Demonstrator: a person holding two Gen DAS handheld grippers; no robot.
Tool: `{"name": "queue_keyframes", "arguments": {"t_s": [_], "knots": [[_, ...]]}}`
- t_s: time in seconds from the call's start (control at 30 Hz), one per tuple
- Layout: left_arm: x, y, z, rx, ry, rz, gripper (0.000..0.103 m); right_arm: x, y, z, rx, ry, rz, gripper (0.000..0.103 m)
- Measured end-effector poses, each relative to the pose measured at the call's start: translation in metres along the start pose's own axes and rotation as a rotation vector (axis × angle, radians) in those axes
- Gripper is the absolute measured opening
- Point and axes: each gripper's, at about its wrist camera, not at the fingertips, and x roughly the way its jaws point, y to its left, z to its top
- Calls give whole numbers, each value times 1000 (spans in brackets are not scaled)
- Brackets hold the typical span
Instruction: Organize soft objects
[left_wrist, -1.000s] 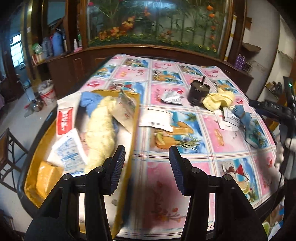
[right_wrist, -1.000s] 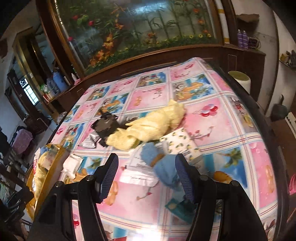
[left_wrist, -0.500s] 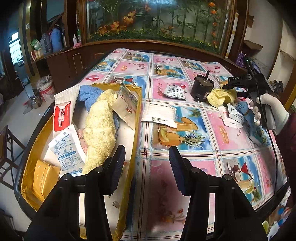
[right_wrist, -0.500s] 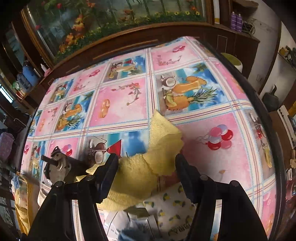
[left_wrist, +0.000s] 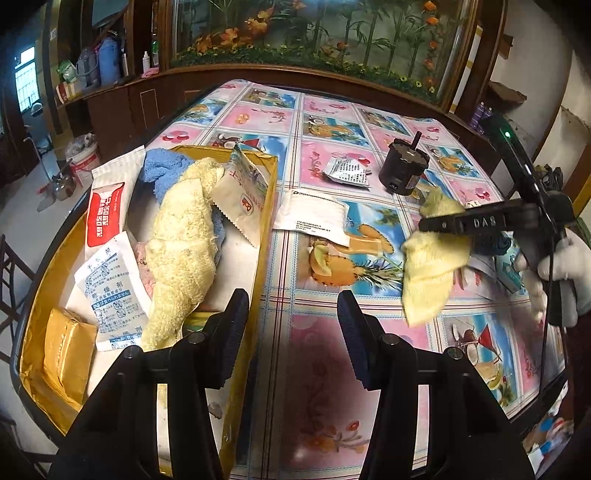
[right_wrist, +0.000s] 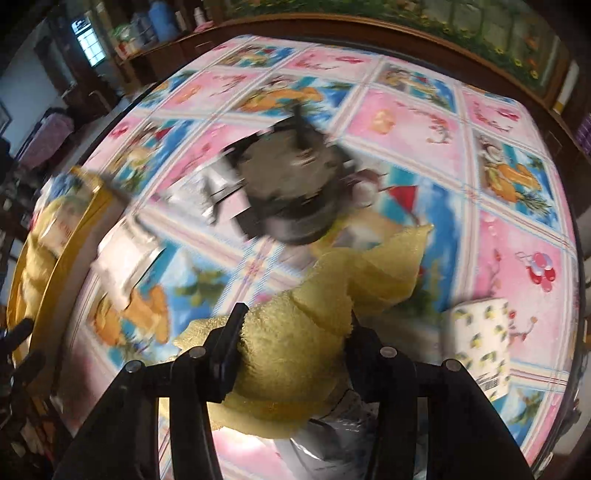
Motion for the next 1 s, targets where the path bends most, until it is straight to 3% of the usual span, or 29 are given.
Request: {"name": "queue_keyframes", "arguments": {"t_s": [0.13, 0.23, 0.33, 0.43, 0.53, 0.67, 0.8, 1.0], "knots": [[-5, 2, 1, -22, -4, -5, 49, -9, 24, -22, -13, 8, 177, 52], [-16, 5, 3, -39, -49, 30, 49, -34, 7, -30, 82, -78, 281, 53], [-28, 11, 7, -70, -103, 51, 49, -65, -16, -43, 139, -186, 253, 55], [-36, 3, 7, -44, -124, 4, 54, -92, -43, -62, 207, -270, 224, 57], [-28, -16, 7, 1, -78, -102, 55, -105, -70, -79, 274, -325, 181, 59], [-3, -43, 14, 16, 3, -238, 55, -105, -86, -96, 340, -329, 153, 61], [13, -72, 25, 58, 23, -251, 55, -100, -96, -109, 386, -319, 155, 61], [38, -111, 38, 147, 46, -257, 55, -78, -107, -98, 496, -288, 211, 61]]}}
